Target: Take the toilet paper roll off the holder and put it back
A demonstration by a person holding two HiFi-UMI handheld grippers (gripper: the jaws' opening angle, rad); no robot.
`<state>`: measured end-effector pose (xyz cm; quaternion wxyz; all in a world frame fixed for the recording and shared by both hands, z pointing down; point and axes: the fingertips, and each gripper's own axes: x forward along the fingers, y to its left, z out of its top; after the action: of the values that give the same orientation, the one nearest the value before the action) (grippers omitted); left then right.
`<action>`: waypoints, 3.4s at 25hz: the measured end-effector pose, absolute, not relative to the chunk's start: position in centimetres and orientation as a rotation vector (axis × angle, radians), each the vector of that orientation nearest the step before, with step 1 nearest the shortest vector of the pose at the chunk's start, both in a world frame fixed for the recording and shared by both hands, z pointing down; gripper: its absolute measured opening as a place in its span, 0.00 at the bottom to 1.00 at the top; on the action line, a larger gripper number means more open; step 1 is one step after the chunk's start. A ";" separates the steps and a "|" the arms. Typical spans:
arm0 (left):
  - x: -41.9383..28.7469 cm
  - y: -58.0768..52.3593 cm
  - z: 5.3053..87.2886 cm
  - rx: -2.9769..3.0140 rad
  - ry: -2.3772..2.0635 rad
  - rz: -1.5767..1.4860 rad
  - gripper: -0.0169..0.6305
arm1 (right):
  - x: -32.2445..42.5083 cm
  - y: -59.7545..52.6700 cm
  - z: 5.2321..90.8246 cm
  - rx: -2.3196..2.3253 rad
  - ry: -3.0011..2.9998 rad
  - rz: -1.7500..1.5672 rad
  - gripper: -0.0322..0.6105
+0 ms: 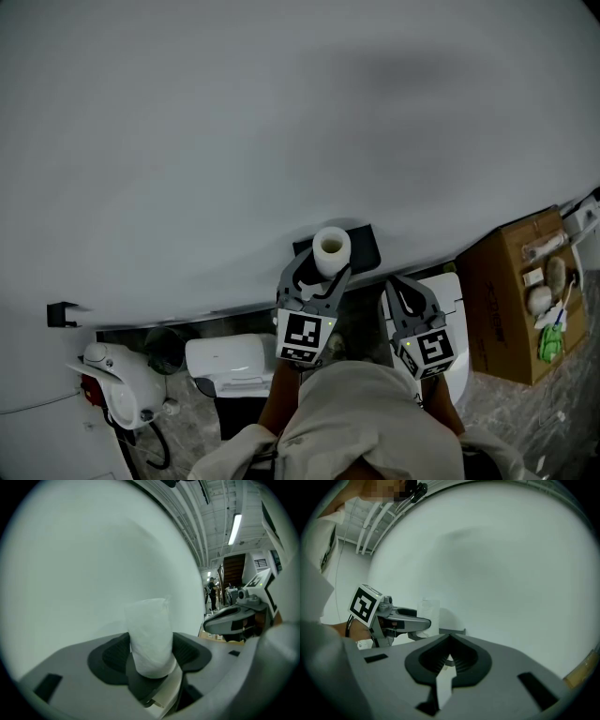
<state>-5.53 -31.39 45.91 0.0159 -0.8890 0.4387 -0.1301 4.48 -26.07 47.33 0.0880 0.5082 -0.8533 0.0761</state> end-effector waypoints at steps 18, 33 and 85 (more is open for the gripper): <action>-5.3 -30.1 44.3 -2.742 1.377 -0.367 0.47 | 5.2 -24.8 46.7 1.517 -2.556 0.215 0.05; -5.1 -26.1 43.2 -2.685 1.440 -0.350 0.47 | 6.2 -21.6 46.8 1.462 -2.611 0.205 0.05; -5.5 -17.9 43.8 -2.637 1.583 -0.347 0.47 | 5.2 -16.6 46.9 1.262 -2.726 0.200 0.05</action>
<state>-5.49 -17.92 43.83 0.0229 -0.8517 0.5113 -0.1122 5.20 -16.58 46.95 0.0652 0.4183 -0.9035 0.0664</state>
